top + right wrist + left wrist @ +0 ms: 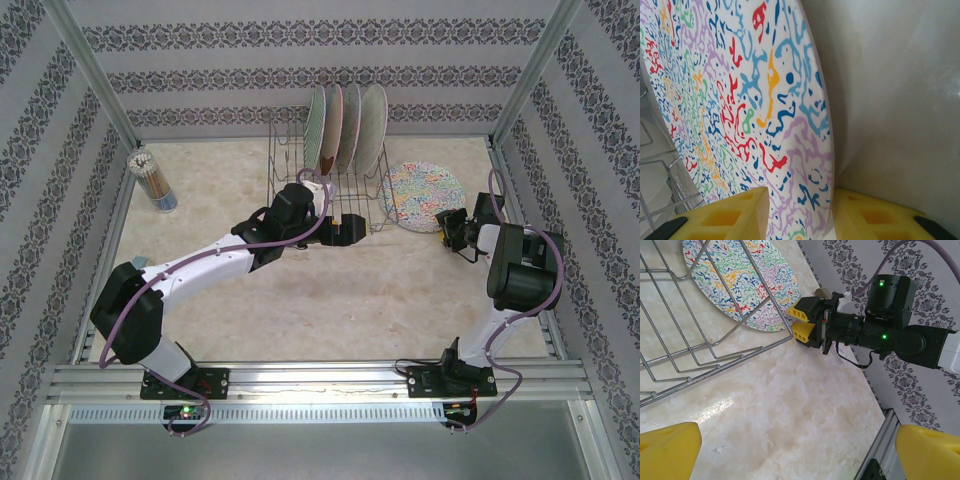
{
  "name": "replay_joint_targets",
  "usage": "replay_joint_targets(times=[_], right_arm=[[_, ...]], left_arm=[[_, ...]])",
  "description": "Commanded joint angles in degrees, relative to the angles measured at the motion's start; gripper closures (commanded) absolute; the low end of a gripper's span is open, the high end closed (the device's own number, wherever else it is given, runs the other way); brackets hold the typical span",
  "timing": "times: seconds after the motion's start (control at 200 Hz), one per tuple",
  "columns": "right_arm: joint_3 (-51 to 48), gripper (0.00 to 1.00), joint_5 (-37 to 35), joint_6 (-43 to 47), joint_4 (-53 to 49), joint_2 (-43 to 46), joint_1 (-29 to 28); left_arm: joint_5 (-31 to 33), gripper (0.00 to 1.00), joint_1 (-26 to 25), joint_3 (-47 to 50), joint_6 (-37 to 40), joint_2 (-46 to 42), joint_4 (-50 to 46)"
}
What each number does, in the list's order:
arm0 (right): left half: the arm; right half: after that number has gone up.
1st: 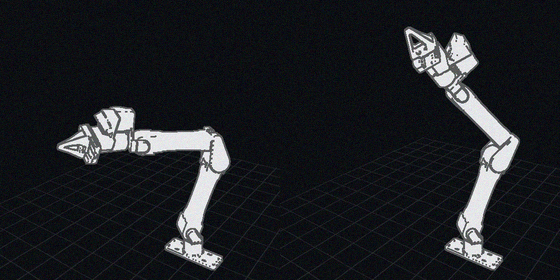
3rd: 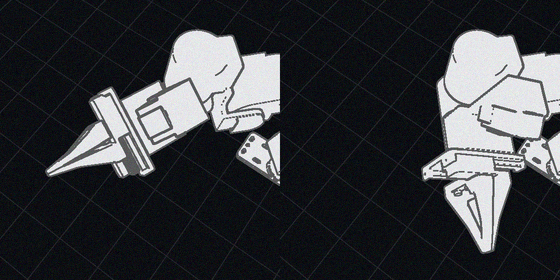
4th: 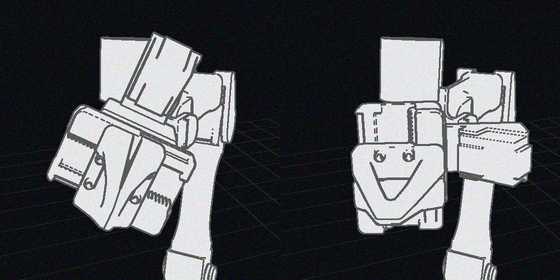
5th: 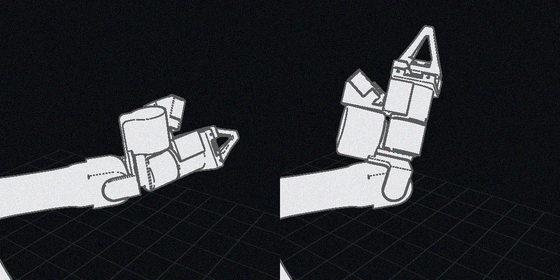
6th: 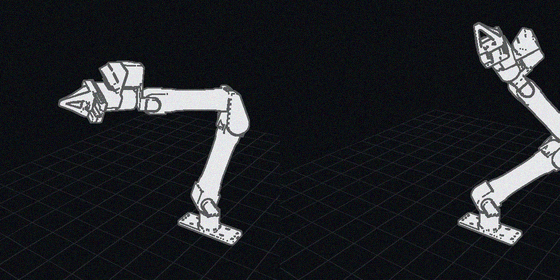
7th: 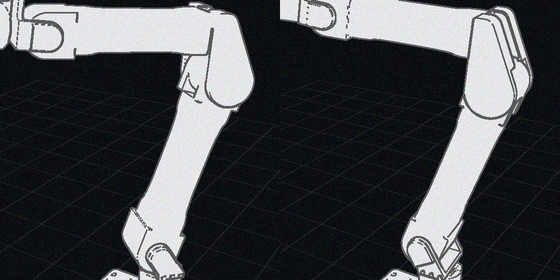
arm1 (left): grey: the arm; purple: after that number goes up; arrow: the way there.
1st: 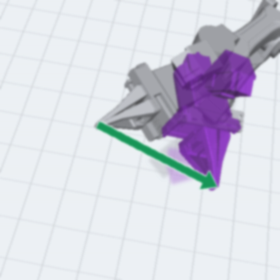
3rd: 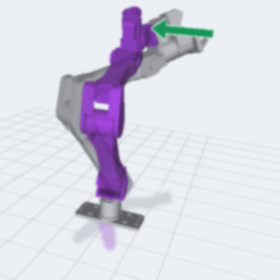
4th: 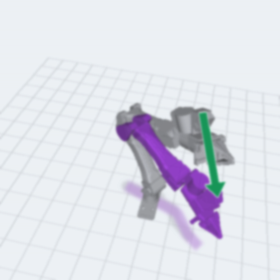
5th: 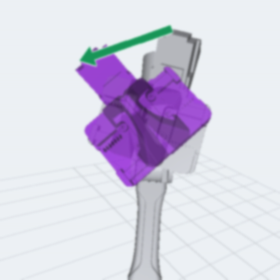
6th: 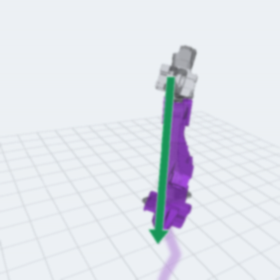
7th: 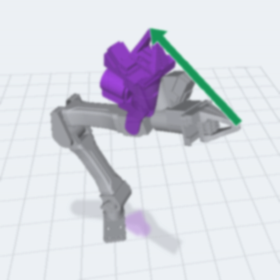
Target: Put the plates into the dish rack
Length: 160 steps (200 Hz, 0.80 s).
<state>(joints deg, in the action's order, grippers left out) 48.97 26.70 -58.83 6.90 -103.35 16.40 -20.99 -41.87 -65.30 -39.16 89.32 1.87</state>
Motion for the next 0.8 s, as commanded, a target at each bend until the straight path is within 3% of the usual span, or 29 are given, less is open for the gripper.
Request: replay_joint_targets(times=[0.0, 0.625, 0.794], right_arm=[[0.53, 0.61, -0.43, -0.46, 4.66, -1.68, 0.30], [-0.36, 0.66, 0.64, -2.99, 9.41, -4.78, 0.30], [-0.85, 0.74, 1.03, -4.23, 11.27, -6.03, 0.30]], left_arm=[[-0.65, 0.00, 0.73, -0.48, -0.04, 0.20, 1.90], [-0.69, 0.00, 1.17, 0.38, -0.22, -0.11, 2.25], [-0.60, 0.00, 1.26, 0.52, -0.15, -0.24, 2.15]])
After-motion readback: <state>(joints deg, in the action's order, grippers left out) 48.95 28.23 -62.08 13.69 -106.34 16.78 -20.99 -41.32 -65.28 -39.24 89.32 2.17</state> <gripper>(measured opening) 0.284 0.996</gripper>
